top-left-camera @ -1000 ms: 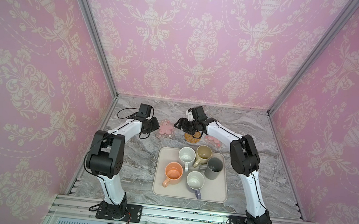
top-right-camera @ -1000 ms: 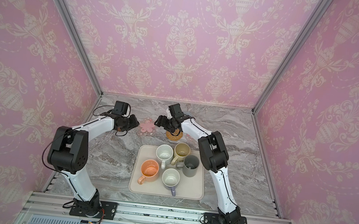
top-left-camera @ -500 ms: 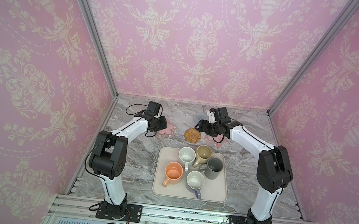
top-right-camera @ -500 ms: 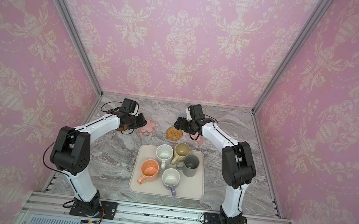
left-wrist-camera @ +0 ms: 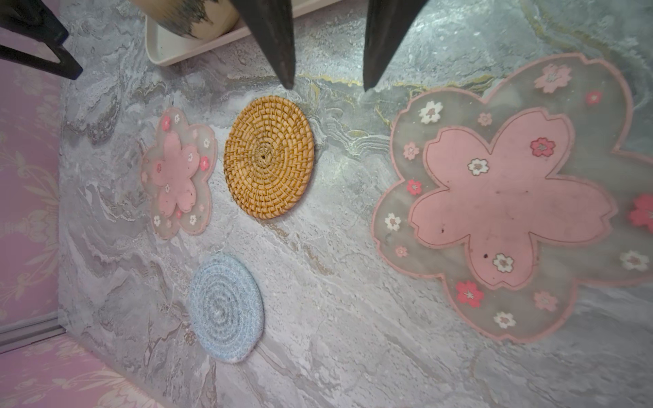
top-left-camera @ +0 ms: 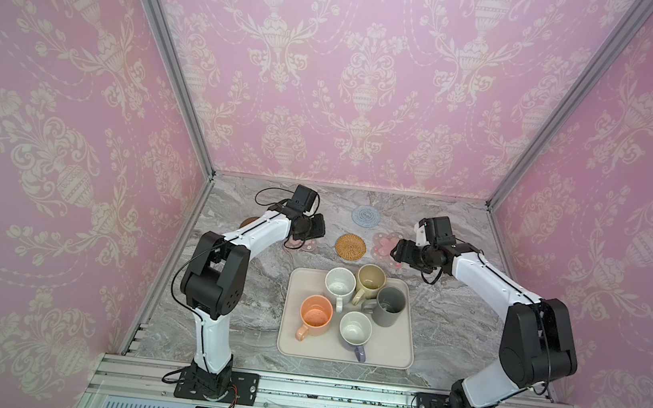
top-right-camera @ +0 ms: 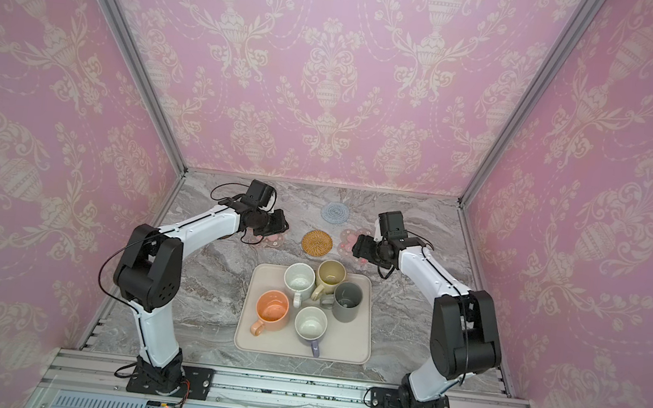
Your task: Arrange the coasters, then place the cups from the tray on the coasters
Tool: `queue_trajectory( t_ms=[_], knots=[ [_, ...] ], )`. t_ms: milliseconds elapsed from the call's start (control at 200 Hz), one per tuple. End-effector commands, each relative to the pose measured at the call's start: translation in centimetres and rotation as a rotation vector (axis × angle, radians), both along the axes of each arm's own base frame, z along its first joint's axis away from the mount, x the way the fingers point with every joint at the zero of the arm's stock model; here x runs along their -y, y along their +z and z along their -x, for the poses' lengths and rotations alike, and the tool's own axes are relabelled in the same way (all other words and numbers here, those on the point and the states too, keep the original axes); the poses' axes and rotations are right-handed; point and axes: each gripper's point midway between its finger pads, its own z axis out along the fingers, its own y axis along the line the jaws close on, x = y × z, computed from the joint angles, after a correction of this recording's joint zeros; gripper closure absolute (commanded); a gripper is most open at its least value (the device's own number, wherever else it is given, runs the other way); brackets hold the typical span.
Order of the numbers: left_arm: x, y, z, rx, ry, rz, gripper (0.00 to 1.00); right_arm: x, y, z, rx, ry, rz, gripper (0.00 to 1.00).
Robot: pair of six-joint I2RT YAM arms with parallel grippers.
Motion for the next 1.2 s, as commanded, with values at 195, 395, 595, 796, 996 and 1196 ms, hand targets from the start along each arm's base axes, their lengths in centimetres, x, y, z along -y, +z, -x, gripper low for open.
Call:
queue_trajectory(
  t_ms=[195,395,595,796,996,1196],
  knots=[
    [5.0,-1.7,0.1,-0.053,-0.084,0.015,0.65,2.8,-0.5,1.2,-0.006,-0.046,0.006,0.22],
    [7.6,-3.3,0.2,-0.087,-0.124,0.035,0.66,3.6,-0.8,1.3,-0.012,-0.072,-0.004,0.22],
    [9.3,-4.9,0.2,-0.114,-0.139,0.051,0.68,3.9,-0.9,1.2,-0.015,-0.089,-0.009,0.23],
    [10.1,-6.4,0.0,-0.131,-0.14,0.058,0.71,3.9,-0.9,1.0,-0.015,-0.109,-0.022,0.23],
    [10.3,-7.7,-0.3,-0.144,-0.136,0.057,0.75,3.9,-1.2,1.0,-0.022,-0.122,-0.032,0.24],
    [10.0,-8.1,-0.6,-0.149,-0.124,0.03,0.78,3.9,-1.3,0.9,-0.026,-0.125,-0.031,0.24]
  ],
)
